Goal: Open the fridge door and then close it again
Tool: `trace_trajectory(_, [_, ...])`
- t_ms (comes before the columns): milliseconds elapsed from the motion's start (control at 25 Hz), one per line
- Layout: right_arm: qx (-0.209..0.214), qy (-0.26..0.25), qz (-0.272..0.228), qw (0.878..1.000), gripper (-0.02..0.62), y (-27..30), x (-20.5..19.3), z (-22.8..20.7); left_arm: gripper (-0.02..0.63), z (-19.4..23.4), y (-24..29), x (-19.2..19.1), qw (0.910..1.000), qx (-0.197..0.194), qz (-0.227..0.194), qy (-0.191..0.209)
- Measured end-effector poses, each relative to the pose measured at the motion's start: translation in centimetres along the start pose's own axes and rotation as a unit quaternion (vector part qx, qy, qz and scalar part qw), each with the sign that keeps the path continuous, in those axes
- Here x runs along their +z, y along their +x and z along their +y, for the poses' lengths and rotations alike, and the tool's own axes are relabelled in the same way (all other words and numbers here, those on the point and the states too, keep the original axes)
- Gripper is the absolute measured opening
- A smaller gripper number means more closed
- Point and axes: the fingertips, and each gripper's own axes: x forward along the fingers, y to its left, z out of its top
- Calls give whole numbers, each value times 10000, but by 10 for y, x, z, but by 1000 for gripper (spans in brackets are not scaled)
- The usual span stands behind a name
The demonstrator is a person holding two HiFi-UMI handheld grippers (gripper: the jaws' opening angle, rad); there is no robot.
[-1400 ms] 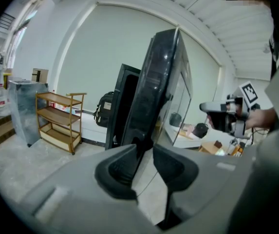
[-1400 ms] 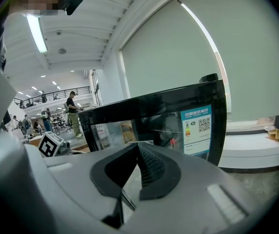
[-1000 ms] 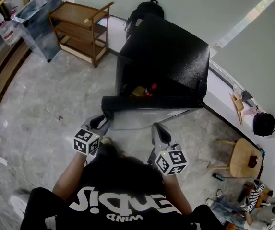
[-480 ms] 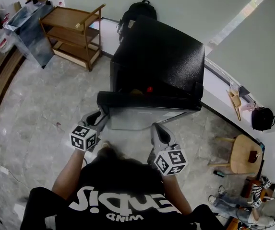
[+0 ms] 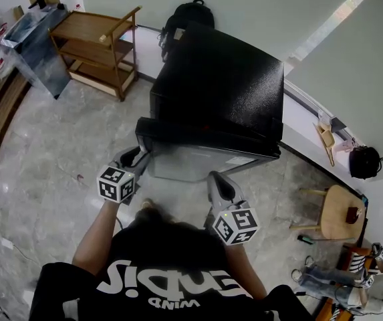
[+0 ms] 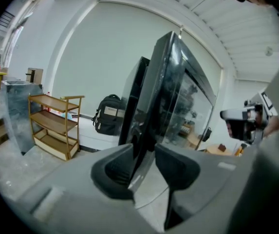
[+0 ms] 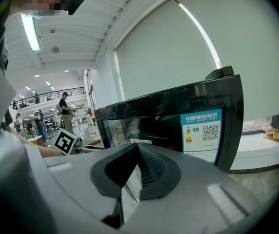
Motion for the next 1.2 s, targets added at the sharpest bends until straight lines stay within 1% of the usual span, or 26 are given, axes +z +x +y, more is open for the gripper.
trace_trajectory(440, [-216, 55, 33, 9997, -3, 3, 3, -9, 137, 20, 27, 17, 9998, -18, -96, -182])
trace_trajectory(680, [-327, 73, 57, 9994, -3, 3, 2, -18, 135, 29, 44, 26, 9998, -51, -84, -189])
trace_trajectory(960, [-336, 93, 53, 9994, -3, 7, 3, -22, 135, 31, 49, 28, 9995, -56, -190, -261])
trace_trajectory(1200, [-266, 91, 84, 9996, -2, 11, 4, -22, 137, 33, 48, 29, 9994, 32, -173, -309])
